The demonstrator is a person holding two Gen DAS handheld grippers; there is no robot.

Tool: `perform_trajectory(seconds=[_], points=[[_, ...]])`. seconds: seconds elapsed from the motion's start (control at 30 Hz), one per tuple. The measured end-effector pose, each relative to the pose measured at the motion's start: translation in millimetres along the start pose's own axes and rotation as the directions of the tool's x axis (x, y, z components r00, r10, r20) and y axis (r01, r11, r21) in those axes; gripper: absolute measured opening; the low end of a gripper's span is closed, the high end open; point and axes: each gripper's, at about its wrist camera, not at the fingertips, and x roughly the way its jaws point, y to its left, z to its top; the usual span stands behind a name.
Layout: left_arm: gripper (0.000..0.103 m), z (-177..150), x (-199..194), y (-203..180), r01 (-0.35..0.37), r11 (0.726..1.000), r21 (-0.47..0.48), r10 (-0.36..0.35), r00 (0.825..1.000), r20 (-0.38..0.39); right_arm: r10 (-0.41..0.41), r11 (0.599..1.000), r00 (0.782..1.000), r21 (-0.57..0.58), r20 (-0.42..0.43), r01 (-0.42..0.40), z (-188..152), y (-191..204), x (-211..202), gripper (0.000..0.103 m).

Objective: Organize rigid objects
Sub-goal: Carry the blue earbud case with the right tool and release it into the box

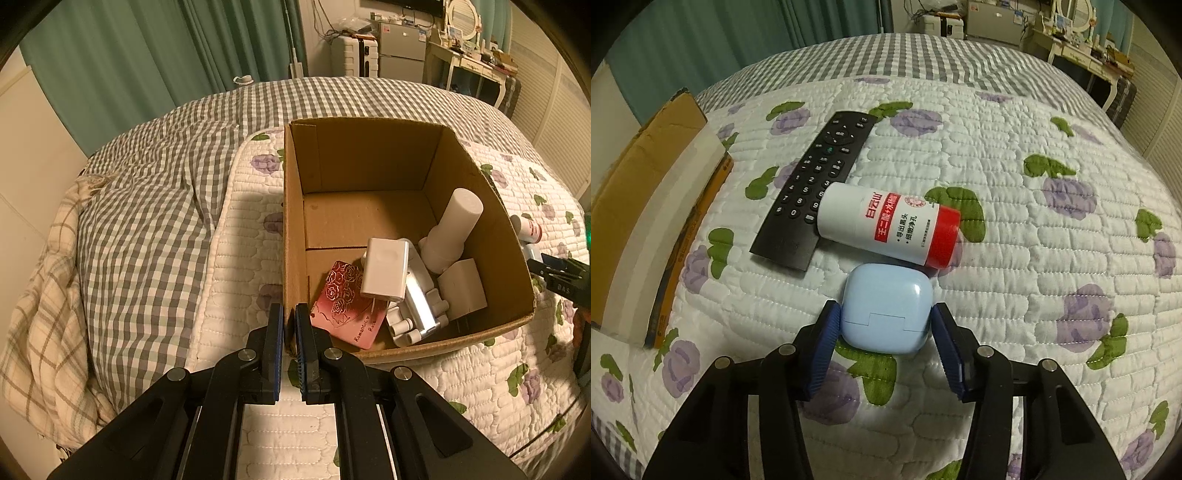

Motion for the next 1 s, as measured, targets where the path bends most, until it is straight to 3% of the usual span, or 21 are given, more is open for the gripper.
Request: perform_trajectory(seconds=[0.2,0.53,0.83,1.0], points=[[0.007,-2,0,1,-0.002,1.000,0.003,0.002,1.000,0.001,0.018,0.996,0.996,-0.092,0.088,-0.010,-7,29,-32,0.051],[0.007,-4,0,2,0.002,1.000,0.007,-0.002,1.000,-0.001,0.077,0.988,0.979,-0.145,0.188,-0.050,-1,61,-80,0.051],[0.007,-3,0,2,0.002,1.000,0.006,-0.002,1.000,-0.001,0.187,0.945,0.939,-0.315,0.289,-0.091,35,140,-138,0.051],[0.007,-3,0,2,0.002,1.000,0.007,-0.002,1.000,0.000,0.250,0.914,0.922,-0.386,0.297,-0.123,46,188,-144,0.051]])
